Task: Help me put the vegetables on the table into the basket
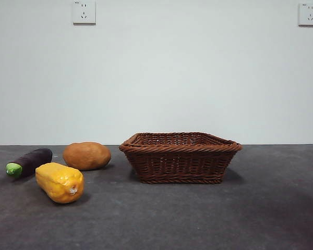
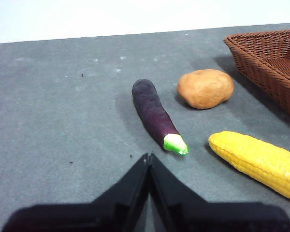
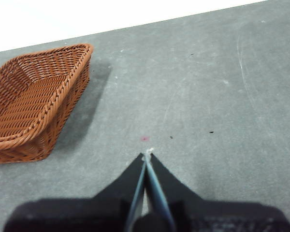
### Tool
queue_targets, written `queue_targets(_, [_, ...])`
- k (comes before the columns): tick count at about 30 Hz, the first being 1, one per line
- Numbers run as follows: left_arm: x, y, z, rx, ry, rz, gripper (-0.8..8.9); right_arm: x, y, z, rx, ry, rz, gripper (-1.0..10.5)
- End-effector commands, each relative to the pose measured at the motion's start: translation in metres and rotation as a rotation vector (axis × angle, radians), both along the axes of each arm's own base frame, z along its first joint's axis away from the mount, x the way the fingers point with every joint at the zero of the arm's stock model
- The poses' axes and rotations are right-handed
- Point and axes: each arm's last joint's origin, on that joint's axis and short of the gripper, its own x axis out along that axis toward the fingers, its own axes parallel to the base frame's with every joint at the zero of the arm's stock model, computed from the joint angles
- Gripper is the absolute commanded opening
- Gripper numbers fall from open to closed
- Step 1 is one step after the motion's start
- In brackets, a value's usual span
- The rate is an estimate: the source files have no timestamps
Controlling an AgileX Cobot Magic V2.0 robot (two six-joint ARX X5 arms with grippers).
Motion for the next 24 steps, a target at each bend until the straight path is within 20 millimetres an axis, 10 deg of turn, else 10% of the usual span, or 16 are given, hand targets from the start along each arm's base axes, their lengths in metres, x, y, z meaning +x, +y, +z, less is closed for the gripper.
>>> queue_targets(1, [0.0, 0.0, -0.003, -0.007, 0.006, 0.0, -0.03, 0.0, 0.0, -0.001, 0.006, -0.001, -0.005, 0.0])
queue_targets(13, [-0.001, 0.0, 0.006, -0.139, 0.018, 0.016, -0.06, 0.0, 0.001, 0.008, 0.129, -0.039, 0.009, -0.1])
queue_targets(24, [-0.005, -0.003, 0.092, -0.268, 0.034, -0.072, -0.06, -0.012, 0.005, 0.092, 0.172, -0.053, 0.125, -0.1])
